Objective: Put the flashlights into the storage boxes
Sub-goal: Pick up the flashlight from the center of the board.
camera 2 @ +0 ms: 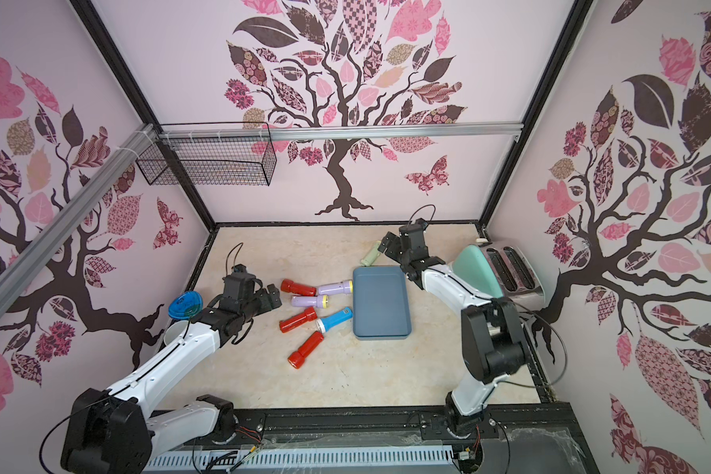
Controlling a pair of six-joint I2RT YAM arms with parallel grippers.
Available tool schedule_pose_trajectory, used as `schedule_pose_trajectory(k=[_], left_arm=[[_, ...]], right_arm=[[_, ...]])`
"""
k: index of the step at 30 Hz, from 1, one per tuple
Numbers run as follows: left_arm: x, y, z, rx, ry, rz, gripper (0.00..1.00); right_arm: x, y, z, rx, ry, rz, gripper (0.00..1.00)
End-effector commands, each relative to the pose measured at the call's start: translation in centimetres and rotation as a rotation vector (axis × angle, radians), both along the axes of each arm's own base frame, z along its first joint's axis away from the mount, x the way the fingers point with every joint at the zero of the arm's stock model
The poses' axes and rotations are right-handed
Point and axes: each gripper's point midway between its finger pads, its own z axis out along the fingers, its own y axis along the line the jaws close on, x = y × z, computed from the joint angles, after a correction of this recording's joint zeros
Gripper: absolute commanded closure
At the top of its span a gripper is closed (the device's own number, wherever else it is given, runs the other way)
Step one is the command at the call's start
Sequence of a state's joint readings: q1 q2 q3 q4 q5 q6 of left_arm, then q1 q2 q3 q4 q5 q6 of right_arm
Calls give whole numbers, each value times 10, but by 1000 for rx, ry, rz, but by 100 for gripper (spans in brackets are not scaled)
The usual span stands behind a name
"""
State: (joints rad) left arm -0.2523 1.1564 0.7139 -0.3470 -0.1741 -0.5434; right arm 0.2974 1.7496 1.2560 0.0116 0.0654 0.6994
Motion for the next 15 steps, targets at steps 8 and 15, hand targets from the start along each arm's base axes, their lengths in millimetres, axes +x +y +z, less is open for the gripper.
schedule_pose_trajectory(k=[8, 15], left_arm=[[-5, 8, -23, -77, 80, 54, 2], [-5, 7, -20, -86, 74, 47, 2]], right_arm=[[39, 52, -78, 28, 219, 14, 29], [45, 65, -116, -32, 300, -11, 34]])
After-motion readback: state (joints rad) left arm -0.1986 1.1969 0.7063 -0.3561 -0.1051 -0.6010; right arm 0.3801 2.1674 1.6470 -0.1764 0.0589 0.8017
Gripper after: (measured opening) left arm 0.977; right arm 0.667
